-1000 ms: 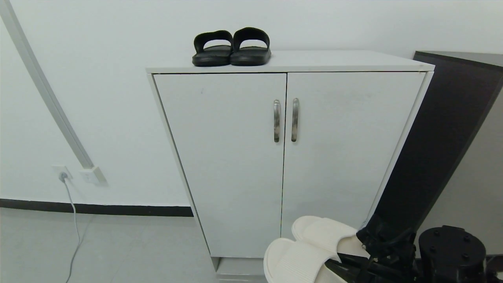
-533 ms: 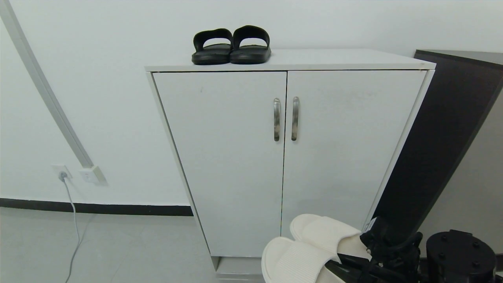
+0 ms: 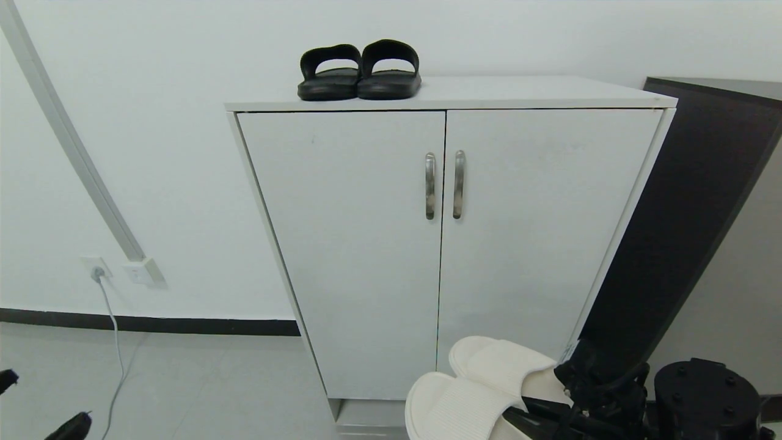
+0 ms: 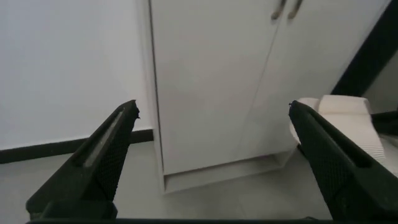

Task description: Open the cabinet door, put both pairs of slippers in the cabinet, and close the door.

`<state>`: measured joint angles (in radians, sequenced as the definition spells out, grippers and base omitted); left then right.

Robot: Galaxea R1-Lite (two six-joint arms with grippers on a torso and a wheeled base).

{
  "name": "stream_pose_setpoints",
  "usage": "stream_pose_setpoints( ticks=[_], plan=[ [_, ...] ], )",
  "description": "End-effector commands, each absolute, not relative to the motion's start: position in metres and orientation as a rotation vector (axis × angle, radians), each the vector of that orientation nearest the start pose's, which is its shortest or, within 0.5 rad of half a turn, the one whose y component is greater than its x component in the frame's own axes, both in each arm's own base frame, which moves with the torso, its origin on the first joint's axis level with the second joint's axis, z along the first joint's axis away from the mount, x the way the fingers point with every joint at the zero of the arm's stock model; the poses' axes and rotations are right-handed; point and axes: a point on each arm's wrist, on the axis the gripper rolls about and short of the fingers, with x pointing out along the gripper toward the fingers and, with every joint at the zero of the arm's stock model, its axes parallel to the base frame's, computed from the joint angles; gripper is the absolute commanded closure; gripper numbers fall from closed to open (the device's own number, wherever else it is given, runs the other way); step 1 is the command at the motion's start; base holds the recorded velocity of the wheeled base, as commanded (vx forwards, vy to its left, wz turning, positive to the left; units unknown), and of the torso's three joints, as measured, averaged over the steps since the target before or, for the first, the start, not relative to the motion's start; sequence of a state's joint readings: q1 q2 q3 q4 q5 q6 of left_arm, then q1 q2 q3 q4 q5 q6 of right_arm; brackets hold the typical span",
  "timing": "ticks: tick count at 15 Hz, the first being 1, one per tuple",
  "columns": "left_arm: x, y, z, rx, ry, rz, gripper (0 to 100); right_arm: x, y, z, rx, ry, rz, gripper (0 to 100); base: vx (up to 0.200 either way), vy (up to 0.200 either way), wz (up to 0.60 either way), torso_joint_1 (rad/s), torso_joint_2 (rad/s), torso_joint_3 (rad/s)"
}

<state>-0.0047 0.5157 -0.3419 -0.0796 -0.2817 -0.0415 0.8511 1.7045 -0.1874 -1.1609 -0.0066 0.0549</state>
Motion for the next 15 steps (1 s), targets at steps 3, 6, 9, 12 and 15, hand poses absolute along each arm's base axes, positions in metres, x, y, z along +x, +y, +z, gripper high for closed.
stream_pose_setpoints(
  ticks=[3,6,9,12,15],
  plan=[
    [0.089,-0.017,0.224,-0.064,0.168,-0.459,0,0.148,0.171,0.092,-0.099,0.347,0.828,100,0.0,0.0,0.0,0.0,0.0,0.0],
    [0.12,-0.031,0.242,-0.062,0.164,-0.543,0,0.149,0.172,0.09,-0.1,0.348,0.825,100,0.0,0.0,0.0,0.0,0.0,0.0],
    [0.155,-0.05,0.246,-0.059,0.163,-0.61,0,0.151,0.173,0.087,-0.092,0.355,0.822,100,0.0,0.0,0.0,0.0,0.0,0.0],
    [0.183,-0.075,0.242,-0.071,0.14,-0.679,0,0.153,0.176,0.082,-0.102,0.376,0.821,100,0.0,0.0,0.0,0.0,0.0,0.0],
    [0.204,-0.106,0.234,-0.096,0.174,-0.772,0,0.154,0.178,0.081,-0.099,0.378,0.822,100,0.0,0.0,0.0,0.0,0.0,0.0]
  ],
)
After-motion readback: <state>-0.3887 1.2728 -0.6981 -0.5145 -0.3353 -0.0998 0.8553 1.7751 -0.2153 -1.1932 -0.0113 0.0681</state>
